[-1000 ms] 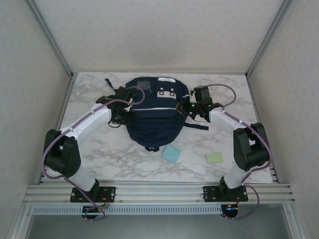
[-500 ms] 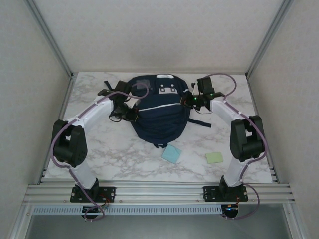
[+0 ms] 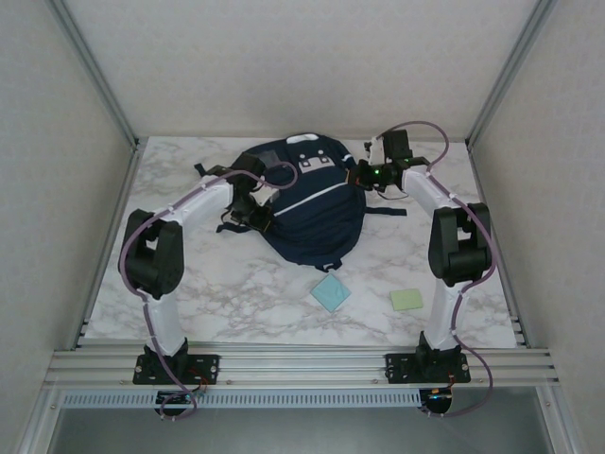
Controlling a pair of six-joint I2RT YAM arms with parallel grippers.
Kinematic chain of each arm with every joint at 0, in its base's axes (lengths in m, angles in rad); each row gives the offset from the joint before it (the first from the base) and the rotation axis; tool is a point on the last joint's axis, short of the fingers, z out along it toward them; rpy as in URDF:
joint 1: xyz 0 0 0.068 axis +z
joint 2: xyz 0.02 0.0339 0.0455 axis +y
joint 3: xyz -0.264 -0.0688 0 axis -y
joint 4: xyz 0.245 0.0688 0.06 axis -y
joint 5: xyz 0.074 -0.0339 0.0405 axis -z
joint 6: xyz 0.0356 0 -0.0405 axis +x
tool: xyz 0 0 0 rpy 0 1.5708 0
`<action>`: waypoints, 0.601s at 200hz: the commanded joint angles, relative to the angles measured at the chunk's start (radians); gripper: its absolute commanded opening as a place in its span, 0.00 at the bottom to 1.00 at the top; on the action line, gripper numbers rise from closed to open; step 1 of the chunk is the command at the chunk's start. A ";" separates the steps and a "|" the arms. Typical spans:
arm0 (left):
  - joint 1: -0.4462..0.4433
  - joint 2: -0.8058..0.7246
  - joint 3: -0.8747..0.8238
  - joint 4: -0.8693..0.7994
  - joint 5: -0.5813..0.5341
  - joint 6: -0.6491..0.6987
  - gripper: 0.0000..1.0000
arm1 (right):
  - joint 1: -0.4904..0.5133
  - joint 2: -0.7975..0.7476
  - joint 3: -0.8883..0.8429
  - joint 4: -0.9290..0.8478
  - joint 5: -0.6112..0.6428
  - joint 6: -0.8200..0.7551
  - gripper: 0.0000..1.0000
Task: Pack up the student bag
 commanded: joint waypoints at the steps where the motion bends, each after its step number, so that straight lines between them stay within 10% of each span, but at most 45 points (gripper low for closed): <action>1: 0.052 0.034 0.072 -0.038 -0.269 -0.071 0.14 | -0.039 -0.001 0.041 0.077 0.015 -0.009 0.00; 38: 0.041 0.000 0.087 -0.031 -0.320 -0.191 0.34 | -0.035 -0.069 0.002 0.084 -0.003 0.027 0.00; 120: 0.036 -0.238 -0.054 0.149 -0.221 -0.450 1.00 | 0.062 -0.483 -0.324 -0.100 0.227 0.119 0.83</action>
